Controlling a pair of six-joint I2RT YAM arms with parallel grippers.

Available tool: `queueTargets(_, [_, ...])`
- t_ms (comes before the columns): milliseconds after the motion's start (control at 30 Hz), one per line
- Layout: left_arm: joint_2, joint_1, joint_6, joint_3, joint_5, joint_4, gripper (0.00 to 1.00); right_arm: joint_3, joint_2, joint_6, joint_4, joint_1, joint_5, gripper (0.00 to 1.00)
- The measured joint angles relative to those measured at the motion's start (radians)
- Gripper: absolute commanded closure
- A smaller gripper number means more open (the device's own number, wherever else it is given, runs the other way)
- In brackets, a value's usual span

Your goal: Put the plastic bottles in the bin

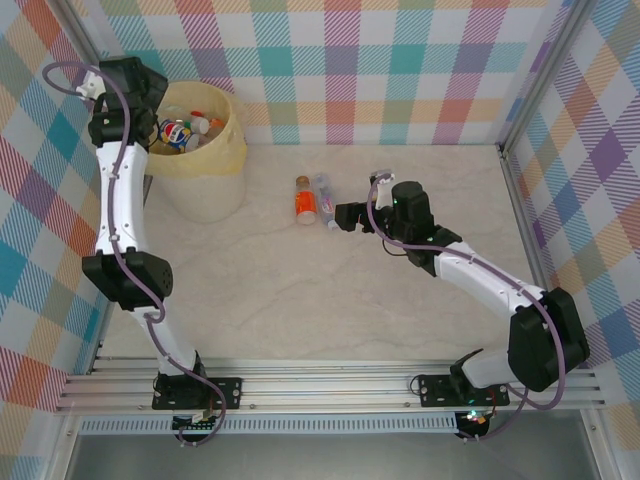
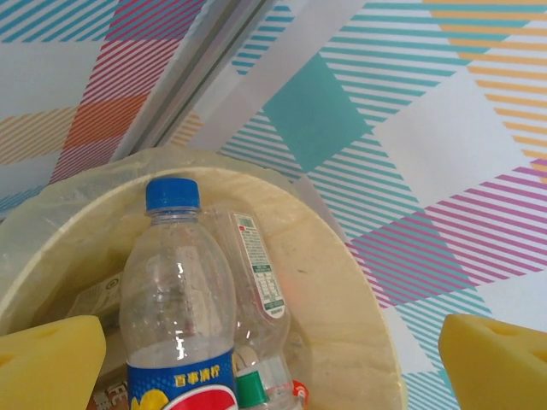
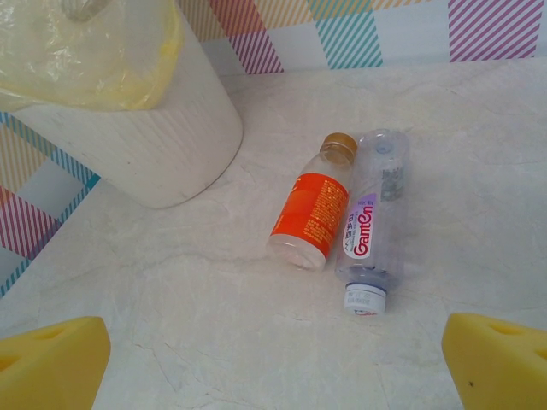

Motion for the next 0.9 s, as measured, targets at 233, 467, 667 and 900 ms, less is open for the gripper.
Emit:
queueTargets(233, [0.119, 0.005, 0.016, 0.01, 0.101, -0.008, 0.0, 0.0, 0.013, 0.016, 0.006, 0.0, -0.002, 0.0])
queueTargets(467, [0.153, 0.003, 0.016, 0.01, 0.167, -0.017, 0.0, 0.0, 0.042, 0.042, 0.002, 0.0, -0.008, 0.0])
queueTargets(667, [0.102, -0.004, 0.032, 0.005, 0.183, -0.029, 0.0, 0.0, 0.042, 0.046, 0.003, 0.0, -0.002, 0.0])
queueTargets(900, [-0.127, -0.134, 0.101, -0.165, 0.187, -0.008, 0.0, -0.031, 0.015, 0.064, 0.026, 0.0, 0.113, 0.0])
